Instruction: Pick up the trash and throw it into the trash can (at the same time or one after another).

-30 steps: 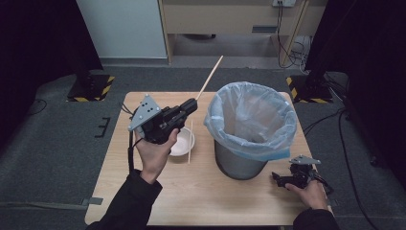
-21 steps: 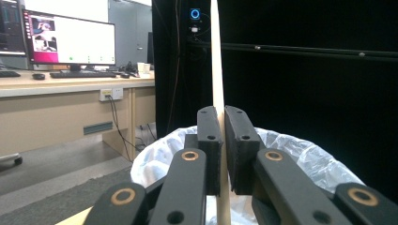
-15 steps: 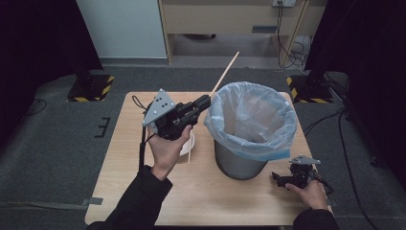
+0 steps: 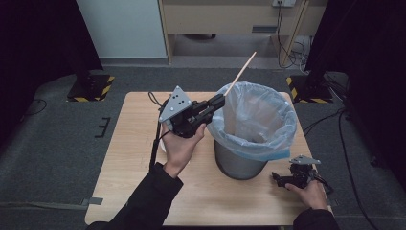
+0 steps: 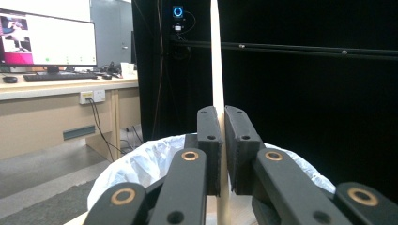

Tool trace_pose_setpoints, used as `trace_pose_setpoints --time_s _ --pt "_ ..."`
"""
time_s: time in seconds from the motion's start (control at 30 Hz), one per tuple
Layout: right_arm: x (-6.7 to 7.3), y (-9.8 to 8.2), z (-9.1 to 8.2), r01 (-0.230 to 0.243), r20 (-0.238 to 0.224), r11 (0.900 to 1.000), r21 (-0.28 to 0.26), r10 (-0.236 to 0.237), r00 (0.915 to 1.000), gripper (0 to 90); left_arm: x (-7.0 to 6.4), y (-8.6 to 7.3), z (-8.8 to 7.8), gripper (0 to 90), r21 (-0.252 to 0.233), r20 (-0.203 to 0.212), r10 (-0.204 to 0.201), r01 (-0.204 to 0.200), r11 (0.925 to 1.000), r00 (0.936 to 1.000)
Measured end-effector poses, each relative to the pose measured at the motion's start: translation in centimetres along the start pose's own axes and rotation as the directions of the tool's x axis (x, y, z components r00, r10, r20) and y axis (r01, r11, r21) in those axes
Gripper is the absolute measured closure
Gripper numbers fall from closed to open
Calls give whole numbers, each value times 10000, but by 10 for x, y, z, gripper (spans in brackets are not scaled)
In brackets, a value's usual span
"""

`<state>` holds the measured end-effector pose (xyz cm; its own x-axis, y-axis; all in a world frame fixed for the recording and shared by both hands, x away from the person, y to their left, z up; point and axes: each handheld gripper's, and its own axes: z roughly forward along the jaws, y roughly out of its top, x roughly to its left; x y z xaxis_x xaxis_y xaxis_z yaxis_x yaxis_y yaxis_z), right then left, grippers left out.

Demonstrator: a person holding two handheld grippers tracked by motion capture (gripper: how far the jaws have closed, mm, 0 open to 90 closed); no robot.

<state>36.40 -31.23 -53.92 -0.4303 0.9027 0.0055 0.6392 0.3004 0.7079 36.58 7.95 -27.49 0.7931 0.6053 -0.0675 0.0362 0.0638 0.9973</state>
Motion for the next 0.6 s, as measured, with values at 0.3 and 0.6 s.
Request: trace_pose_setpoints --time_s 0.3,0.6 --pt "0 0 0 5 2 10000 -2 -5 10000 4 -4 -2 19 851 121 158 -27 25 9999 9999" --pt "0 0 0 -3 0 10000 -2 3 10000 4 -7 -5 37 851 282 261 5 -12 9996 9997"
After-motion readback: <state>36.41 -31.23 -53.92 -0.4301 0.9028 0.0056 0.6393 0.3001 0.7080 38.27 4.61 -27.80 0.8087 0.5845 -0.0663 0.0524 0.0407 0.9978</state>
